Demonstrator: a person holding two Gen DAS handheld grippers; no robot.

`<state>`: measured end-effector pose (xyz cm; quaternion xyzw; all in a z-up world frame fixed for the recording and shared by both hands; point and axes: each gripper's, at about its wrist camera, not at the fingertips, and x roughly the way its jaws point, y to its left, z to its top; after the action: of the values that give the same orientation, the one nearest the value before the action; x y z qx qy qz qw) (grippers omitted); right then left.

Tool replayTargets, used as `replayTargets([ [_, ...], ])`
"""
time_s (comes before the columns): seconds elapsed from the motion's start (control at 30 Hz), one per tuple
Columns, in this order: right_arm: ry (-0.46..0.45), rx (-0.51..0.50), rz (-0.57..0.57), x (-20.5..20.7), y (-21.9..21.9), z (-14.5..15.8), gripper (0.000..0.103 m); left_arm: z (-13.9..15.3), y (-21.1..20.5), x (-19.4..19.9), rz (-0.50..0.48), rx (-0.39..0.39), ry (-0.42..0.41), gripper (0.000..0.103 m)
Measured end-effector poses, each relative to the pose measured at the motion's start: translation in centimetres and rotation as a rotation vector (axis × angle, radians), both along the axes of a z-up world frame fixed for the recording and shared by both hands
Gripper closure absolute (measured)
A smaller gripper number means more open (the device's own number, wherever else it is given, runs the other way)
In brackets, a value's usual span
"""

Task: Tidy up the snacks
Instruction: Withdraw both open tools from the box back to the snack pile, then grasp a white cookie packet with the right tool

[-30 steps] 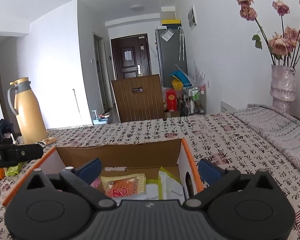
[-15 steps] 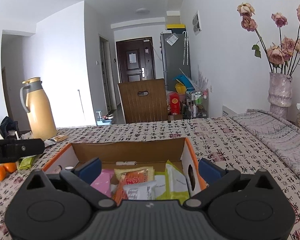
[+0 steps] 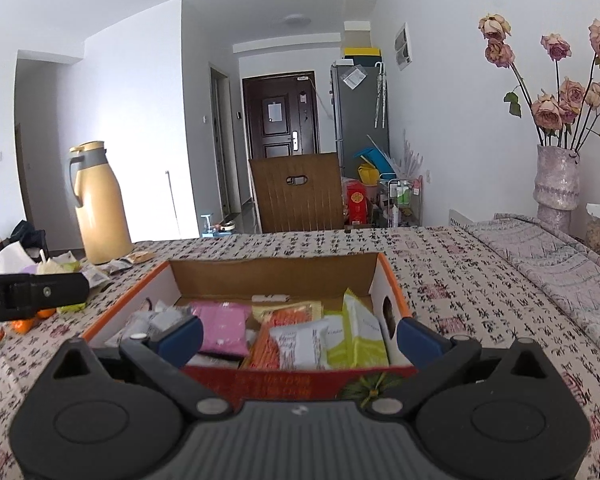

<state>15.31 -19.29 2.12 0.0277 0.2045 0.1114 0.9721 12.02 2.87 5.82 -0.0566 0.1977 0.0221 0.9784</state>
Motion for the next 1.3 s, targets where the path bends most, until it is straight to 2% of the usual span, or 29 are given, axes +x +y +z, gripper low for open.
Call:
replayTargets([
  [0.27,0.031,-0.012,0.015,-2.9,0.4,-1.6,0.000,-1.7,0.5,-2.5,-0.005,-0.012,0.029,0.000],
  [0.87,0.096,-0.019,0.088,-9.5,1.8,-5.2,0.000,-6.3,1.4,-8.8,-0.006,0.020,0.142,0.000],
  [1.07,0.099,-0.011,0.092,-11.5,2.2,-6.3,0.000,-6.9,1.3,-9.9,-0.014,0.025,0.153,0.000],
  [1.3,0.075,-0.012,0.105,-13.2,2.8,-7.1,0.010,-7.4,1.1,-10.6,-0.022,0.017,0.160,0.000],
])
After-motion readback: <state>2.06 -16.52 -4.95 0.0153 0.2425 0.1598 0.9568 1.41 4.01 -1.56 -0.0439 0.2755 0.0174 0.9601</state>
